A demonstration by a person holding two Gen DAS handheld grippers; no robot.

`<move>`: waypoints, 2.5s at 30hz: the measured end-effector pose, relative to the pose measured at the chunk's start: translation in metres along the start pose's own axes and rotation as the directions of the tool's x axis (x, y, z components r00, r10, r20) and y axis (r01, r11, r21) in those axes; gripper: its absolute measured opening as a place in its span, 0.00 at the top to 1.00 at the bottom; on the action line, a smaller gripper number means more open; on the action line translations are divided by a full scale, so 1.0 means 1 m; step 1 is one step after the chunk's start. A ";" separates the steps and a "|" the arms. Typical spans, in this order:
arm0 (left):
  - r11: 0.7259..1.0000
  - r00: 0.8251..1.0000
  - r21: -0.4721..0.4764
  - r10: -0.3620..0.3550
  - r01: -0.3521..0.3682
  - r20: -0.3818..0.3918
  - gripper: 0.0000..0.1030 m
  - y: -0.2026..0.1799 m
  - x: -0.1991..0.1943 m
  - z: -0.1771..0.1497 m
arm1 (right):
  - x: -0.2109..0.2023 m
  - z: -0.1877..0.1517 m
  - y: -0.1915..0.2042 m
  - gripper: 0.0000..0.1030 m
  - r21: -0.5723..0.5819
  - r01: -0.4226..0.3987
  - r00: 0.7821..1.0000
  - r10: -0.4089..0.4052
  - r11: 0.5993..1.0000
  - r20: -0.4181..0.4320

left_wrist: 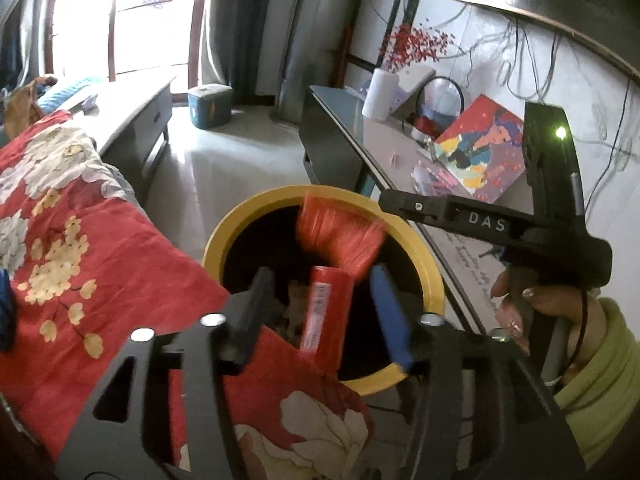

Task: Collect trash
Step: 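Open both tools to drop the red bag and can into the bin, then move both open tools back to the remaining trash on the bed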

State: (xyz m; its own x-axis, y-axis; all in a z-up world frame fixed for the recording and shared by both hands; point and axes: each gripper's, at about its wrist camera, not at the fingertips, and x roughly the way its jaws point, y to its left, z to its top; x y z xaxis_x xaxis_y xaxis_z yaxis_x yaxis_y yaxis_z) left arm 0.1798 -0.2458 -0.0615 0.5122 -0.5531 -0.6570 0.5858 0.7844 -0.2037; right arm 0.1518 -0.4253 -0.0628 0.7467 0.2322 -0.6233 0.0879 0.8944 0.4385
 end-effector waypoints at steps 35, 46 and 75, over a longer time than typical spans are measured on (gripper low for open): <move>0.987 0.971 -0.131 0.121 -0.094 0.209 0.11 0.042 -0.092 -0.013 | -0.021 0.000 0.071 0.30 -0.141 -0.017 0.995 0.030 0.990 0.092; 0.974 0.949 -0.186 0.177 -0.131 0.261 0.11 0.064 -0.124 -0.022 | -0.023 -0.007 0.107 0.29 -0.208 -0.056 0.994 0.074 0.976 0.081; 0.917 0.884 -0.315 0.344 -0.244 0.316 0.11 0.118 -0.187 -0.053 | -0.011 -0.048 0.195 0.27 -0.367 -0.180 0.983 0.184 0.913 -0.024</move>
State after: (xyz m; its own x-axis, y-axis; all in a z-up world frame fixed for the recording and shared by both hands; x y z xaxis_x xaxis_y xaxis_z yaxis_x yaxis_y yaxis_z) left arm 0.1201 -0.0347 -0.0016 0.8527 -0.3080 -0.4218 0.2145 0.9429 -0.2550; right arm 0.1291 -0.2349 -0.0014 0.7342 0.4016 -0.5474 -0.2958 0.9149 0.2746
